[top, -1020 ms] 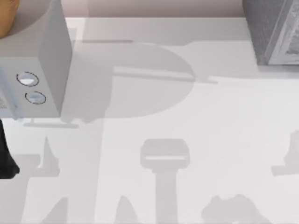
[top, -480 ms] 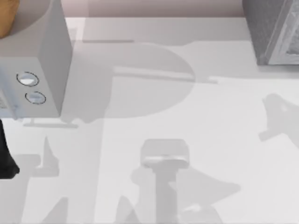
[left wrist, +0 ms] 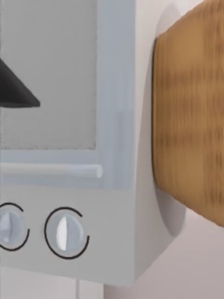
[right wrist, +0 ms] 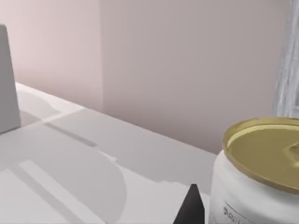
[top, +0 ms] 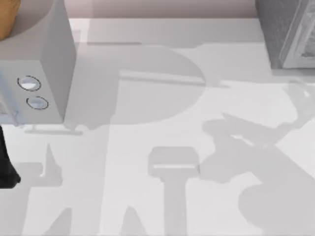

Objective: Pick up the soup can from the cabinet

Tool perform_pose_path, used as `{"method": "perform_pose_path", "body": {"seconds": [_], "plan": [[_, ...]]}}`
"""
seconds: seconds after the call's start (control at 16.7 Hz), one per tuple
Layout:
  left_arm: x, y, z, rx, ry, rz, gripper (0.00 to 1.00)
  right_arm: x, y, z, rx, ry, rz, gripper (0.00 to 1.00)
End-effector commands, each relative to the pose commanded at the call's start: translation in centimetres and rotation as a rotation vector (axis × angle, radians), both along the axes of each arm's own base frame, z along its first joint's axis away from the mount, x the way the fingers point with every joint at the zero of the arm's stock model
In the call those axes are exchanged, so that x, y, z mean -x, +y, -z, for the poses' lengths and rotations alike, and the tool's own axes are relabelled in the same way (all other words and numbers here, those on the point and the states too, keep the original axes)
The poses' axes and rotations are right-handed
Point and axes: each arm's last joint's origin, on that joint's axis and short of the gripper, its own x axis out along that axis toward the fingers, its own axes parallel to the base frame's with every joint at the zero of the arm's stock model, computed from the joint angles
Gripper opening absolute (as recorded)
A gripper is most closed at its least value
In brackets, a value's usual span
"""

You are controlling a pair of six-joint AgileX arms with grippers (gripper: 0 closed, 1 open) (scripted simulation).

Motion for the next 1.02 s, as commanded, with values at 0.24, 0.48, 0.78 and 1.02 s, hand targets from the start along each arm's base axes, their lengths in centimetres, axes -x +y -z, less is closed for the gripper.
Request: {"method": "perform_pose_path", "body": {"seconds": [0.24,0.48,0.78,1.02], "plan": [[0.0,0.0,0.0,0.000,0.000,0.000,1.00,-1.4,-3.5,4.1,0.008,-0.016,-0.061,0.00],[0.0,0.0,0.0,0.000,0.000,0.000,1.00,-1.0,-6.5,8.4,-0.004,0.008,-0.087,0.00],[0.0,0.0,0.0,0.000,0.000,0.000,1.00,-0.1,-8.4,11.2,-0.010,0.017,-0.100,0.00],[0.0,0.0,0.0,0.000,0.000,0.000,1.00,-0.1,-8.5,11.3,-0.010,0.017,-0.101,0.00]]}}
